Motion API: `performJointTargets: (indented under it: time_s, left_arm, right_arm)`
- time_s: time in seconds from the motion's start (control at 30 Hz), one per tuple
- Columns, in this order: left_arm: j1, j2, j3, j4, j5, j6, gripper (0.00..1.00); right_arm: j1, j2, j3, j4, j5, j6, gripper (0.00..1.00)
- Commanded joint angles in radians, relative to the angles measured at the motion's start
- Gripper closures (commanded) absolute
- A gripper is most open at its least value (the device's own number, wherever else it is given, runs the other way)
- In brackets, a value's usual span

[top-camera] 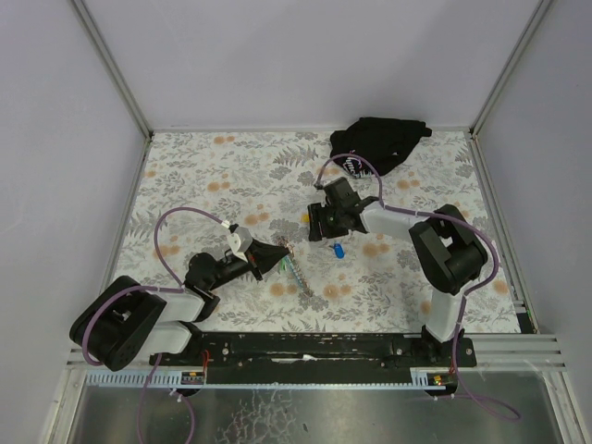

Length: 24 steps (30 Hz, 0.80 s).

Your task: Put the keys on the keyring

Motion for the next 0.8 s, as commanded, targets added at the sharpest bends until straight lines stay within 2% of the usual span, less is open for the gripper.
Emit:
performJointTargets:
  time_s: [0.0, 0.47, 0.77]
  left_arm:
    - [0.006, -0.020, 0.005, 0.060, -0.002, 0.010, 0.96]
    - [0.007, -0.026, 0.008, 0.055, 0.007, 0.007, 0.96]
    - [0.006, -0.024, 0.008, 0.057, 0.009, 0.006, 0.96]
  right_arm:
    - [-0.048, 0.021, -0.030, -0.108, 0.097, -0.015, 0.36]
    - [-0.070, -0.041, -0.062, -0.247, 0.188, -0.079, 0.38]
    - [0.018, 0.026, -0.001, -0.315, 0.291, -0.125, 0.37]
